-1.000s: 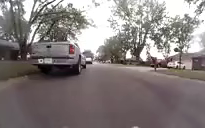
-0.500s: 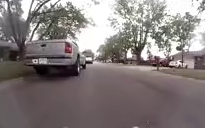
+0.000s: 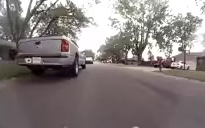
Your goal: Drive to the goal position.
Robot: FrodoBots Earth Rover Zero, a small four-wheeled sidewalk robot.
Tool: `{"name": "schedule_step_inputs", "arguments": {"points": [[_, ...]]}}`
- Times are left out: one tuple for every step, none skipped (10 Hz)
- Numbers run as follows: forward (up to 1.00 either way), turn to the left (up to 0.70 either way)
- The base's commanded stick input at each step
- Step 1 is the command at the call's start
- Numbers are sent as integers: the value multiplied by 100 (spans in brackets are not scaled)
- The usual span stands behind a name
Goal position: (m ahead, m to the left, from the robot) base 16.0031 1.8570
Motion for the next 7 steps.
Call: {"name": "schedule_step_inputs", "arguments": {"points": [[70, -5], [70, -5], [70, -5], [70, -5], [70, -5], [70, -5], [70, -5]]}}
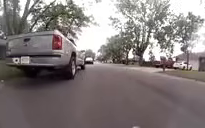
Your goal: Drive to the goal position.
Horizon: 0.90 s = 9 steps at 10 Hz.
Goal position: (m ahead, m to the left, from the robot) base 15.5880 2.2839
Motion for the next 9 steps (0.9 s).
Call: {"name": "schedule_step_inputs", "arguments": {"points": [[70, -5], [70, -5], [70, -5], [70, -5], [70, -5], [70, -5], [70, -5], [70, 29], [70, 30]]}}
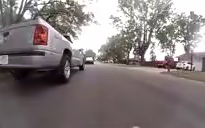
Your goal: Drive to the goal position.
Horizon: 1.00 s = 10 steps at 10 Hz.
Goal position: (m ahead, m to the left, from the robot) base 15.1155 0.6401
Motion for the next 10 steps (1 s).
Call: {"name": "schedule_step_inputs", "arguments": {"points": [[70, 30], [70, 30], [70, 30], [70, 17], [70, -5], [70, -5], [70, -5], [70, -5], [70, -5], [70, -5]]}}
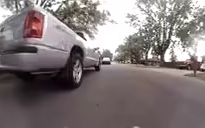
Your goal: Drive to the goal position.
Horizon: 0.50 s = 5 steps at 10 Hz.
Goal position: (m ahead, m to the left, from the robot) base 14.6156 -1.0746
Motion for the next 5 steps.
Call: {"name": "schedule_step_inputs", "arguments": {"points": [[70, -5], [70, -5], [70, -5], [70, -5], [70, -5]]}}
